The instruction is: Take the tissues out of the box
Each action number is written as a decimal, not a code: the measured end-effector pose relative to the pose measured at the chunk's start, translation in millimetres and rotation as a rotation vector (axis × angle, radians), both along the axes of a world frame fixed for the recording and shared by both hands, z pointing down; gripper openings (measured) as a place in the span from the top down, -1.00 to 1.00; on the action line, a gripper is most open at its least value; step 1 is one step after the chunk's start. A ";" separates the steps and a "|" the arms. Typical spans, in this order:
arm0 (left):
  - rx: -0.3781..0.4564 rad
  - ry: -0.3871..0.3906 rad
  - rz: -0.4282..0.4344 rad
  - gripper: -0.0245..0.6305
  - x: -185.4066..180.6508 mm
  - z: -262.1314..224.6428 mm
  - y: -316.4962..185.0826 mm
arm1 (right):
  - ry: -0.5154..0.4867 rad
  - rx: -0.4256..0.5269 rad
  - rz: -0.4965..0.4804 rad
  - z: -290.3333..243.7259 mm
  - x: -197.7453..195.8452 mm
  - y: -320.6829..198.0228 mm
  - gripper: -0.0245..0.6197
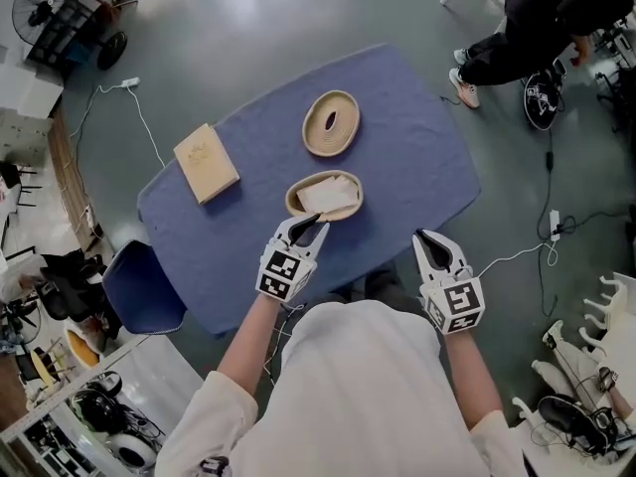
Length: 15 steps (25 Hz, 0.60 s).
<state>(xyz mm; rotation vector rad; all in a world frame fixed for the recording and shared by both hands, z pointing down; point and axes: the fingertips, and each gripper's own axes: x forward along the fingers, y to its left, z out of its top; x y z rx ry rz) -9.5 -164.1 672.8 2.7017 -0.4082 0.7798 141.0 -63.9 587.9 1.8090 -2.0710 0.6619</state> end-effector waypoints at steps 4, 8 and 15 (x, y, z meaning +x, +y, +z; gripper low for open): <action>-0.014 -0.083 0.019 0.68 20.8 46.6 -6.9 | -0.017 -0.040 -0.014 28.2 16.5 -5.3 0.79; -0.039 -0.186 0.050 0.67 22.7 97.7 -10.8 | -0.030 -0.073 -0.039 45.7 15.3 -13.7 0.79; -0.040 -0.397 0.150 0.63 28.8 161.3 -11.4 | -0.057 -0.104 -0.063 61.0 16.1 -26.7 0.79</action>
